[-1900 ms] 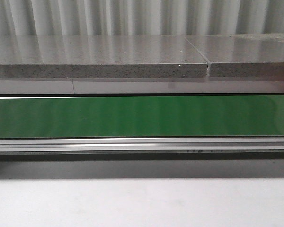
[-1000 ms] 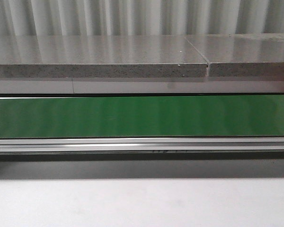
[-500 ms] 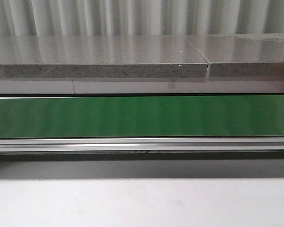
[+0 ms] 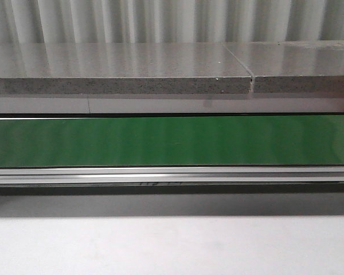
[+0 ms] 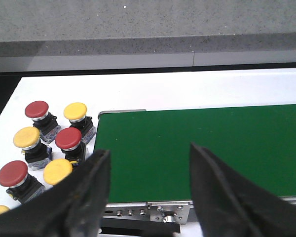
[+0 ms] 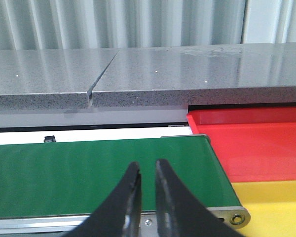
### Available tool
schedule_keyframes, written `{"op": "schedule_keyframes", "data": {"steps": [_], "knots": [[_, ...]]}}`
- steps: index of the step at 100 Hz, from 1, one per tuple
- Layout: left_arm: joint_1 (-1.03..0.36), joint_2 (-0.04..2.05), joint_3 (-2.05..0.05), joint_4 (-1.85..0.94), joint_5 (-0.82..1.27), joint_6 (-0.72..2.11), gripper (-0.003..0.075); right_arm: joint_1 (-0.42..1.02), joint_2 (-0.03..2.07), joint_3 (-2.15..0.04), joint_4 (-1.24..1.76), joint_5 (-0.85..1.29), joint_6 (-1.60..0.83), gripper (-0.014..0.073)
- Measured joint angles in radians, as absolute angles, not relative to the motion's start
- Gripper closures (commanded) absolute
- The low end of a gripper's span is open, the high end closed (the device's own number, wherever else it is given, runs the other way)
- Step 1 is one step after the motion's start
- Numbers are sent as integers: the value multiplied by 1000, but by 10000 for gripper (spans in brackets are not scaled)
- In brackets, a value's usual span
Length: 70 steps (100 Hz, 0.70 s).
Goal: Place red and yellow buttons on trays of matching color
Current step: 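Move the left gripper down over a red push button beside the belt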
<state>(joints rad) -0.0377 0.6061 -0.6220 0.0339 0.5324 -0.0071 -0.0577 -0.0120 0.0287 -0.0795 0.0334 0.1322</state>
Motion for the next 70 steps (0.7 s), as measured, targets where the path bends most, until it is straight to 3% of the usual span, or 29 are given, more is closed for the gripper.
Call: {"op": "schedule_keyframes", "data": {"steps": [42, 70], "knots": [[-34, 906, -844, 34, 704, -78, 280, -58, -12, 29, -79, 33, 132, 494], [126, 1031, -931, 12, 800, -130, 280, -58, -12, 29, -79, 33, 132, 494]]}}
